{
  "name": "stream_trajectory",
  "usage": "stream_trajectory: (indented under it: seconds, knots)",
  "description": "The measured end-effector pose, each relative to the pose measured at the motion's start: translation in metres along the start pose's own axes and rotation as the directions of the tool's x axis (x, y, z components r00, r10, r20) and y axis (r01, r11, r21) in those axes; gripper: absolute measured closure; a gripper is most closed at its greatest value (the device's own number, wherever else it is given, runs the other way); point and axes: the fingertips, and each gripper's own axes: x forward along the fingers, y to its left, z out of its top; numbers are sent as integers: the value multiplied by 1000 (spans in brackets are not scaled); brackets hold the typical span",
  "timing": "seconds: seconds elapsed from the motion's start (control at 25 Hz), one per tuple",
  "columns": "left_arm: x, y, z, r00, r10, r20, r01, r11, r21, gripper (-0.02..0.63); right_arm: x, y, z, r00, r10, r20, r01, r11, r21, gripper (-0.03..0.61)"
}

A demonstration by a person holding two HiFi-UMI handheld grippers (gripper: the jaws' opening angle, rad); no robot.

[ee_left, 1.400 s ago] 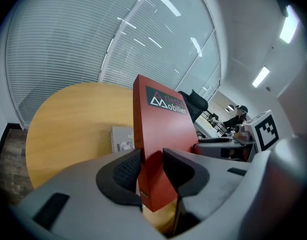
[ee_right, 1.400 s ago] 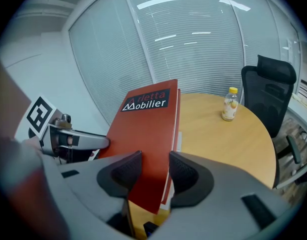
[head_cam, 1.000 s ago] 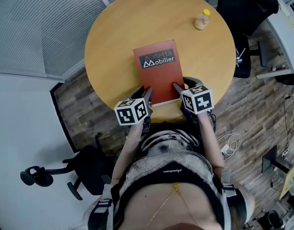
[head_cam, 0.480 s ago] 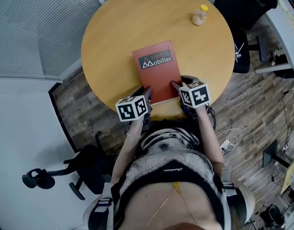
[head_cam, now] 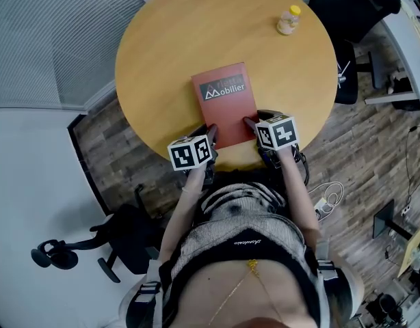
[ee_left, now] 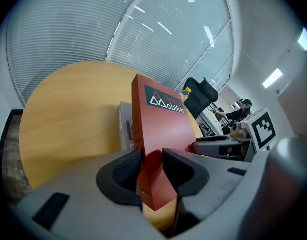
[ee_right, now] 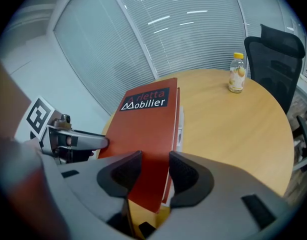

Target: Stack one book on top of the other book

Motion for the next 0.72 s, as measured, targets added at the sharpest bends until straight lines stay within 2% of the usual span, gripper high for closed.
stream_trajectory:
  seconds: [0.28, 0.72]
  knots:
    - [16, 4, -6, 999, -7, -36, 6, 1000, -16, 479, 11, -10, -6, 999, -19, -43, 19, 1000, 2, 397]
    - [26, 15, -9, 996, -16, -83, 12, 999, -46, 479, 25, -15, -10, 997, -2, -73, 4, 999, 38, 397]
